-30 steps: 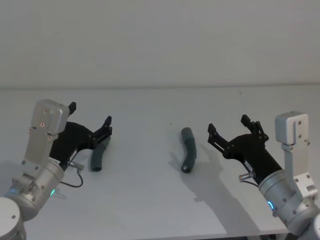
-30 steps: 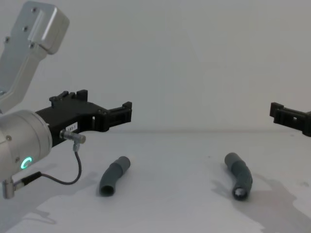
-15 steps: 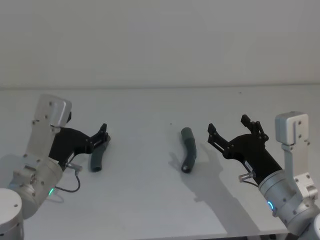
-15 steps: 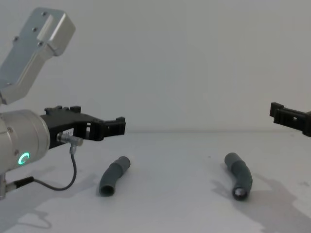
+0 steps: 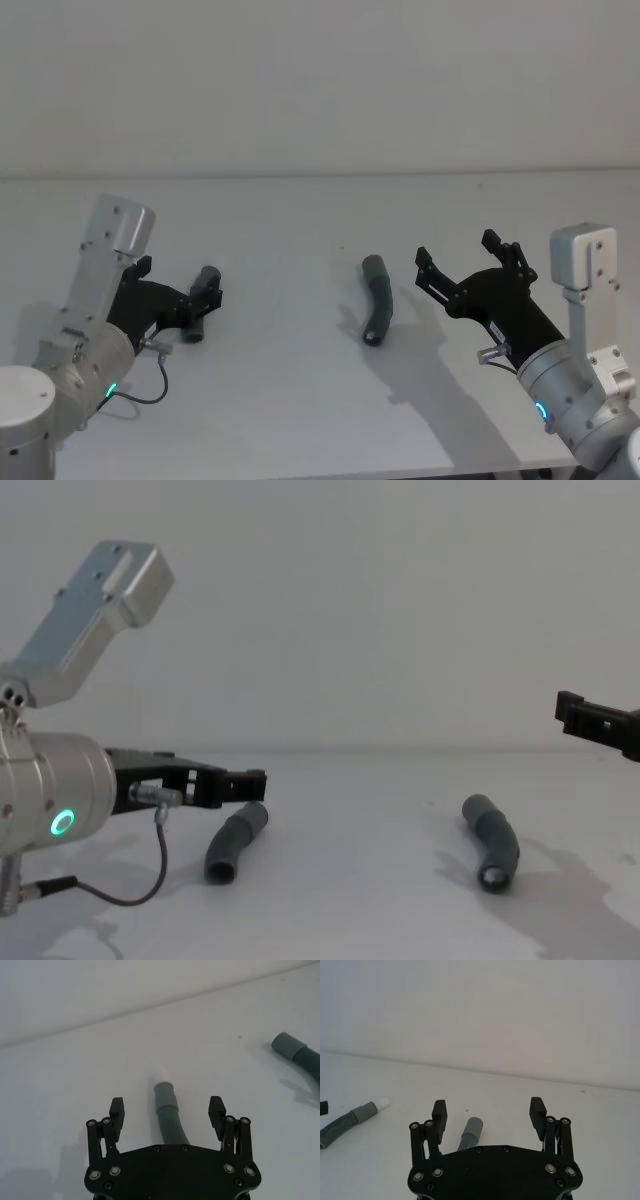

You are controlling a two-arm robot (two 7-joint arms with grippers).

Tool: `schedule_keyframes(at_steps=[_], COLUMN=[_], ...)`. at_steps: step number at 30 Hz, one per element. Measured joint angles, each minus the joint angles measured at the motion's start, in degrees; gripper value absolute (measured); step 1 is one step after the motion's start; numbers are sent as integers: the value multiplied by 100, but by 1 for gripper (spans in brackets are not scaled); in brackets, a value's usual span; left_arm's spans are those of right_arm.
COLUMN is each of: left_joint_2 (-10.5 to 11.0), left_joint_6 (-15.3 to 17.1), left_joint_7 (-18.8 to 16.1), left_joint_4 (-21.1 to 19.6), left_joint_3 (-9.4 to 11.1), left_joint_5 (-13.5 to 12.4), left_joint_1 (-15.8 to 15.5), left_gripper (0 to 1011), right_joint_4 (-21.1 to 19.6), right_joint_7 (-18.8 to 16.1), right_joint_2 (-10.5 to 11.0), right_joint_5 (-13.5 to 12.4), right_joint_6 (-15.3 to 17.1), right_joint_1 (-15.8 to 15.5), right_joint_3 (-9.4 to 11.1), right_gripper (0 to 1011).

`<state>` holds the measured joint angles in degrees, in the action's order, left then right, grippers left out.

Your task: Use both hands to pick up one end of the pipe from the table, align the ends, and insert them.

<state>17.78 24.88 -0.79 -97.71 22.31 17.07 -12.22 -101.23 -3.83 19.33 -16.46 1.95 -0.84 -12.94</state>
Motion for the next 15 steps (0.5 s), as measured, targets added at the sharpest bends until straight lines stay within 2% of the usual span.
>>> schedule_keyframes(at_steps=[15], left_joint_2=[-269], left_joint_6=[549], left_joint_7=[-121], left_joint_4=[150], left_joint_3=[-74], left_joint_5=[82], left_joint_1=[-56], left_gripper=[1003], right_joint_4=[0], right_joint_7=[0], right_joint_2=[0], right_joint_5=[0], right_joint_6=[0], right_joint_1=[0], right_joint_3=[0], right_gripper=[1006])
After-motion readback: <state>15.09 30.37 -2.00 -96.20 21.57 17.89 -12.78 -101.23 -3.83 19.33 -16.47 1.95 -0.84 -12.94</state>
